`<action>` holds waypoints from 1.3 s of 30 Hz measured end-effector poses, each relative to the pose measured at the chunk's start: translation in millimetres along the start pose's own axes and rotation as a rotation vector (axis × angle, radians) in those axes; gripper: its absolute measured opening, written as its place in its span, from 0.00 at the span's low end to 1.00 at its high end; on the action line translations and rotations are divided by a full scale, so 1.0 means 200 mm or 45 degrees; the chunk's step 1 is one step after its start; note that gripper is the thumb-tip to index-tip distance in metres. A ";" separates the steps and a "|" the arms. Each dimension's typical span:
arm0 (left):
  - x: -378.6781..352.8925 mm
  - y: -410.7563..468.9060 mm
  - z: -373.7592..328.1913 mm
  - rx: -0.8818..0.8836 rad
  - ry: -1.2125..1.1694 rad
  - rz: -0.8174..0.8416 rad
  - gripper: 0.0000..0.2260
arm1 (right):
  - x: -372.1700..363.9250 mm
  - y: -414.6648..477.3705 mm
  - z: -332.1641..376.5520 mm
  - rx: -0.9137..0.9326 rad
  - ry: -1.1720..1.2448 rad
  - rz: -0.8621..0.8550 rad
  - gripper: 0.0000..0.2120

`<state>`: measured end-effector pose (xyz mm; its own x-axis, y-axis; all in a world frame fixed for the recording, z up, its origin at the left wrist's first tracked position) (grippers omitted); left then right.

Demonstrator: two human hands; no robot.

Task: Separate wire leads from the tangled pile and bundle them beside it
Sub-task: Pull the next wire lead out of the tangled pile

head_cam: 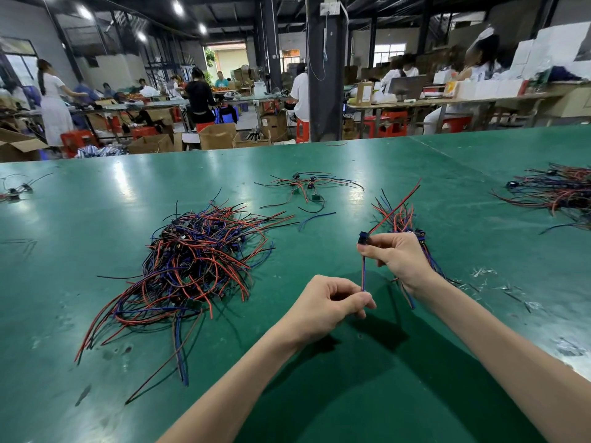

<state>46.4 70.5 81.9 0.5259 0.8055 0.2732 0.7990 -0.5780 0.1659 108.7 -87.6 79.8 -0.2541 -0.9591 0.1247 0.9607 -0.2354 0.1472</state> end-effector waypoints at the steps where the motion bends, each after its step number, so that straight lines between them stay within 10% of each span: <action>1: 0.00 0.00 0.00 -0.010 0.015 -0.009 0.08 | 0.00 0.00 0.00 0.003 -0.002 0.000 0.07; 21: 0.03 -0.03 -0.14 -0.508 0.462 -0.230 0.03 | -0.08 -0.02 -0.04 0.012 -0.036 0.095 0.05; 39: 0.06 -0.03 -0.08 -0.219 0.382 -0.371 0.06 | -0.03 0.01 -0.04 0.033 -0.104 -0.001 0.04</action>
<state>43.1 82.1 98.8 0.1580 0.8790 0.4498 0.8277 -0.3663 0.4251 112.1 -83.9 71.2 -0.2640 -0.9428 0.2037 0.9576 -0.2309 0.1723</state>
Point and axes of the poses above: each hand's wrist, its own y-axis towards the middle knuckle, its own x-axis out of the back of the hand, z = x × y, the point moved 7 cm from there along y, towards the middle knuckle, and after that the axes turned 3 degrees about -x, right-handed, at the moved point
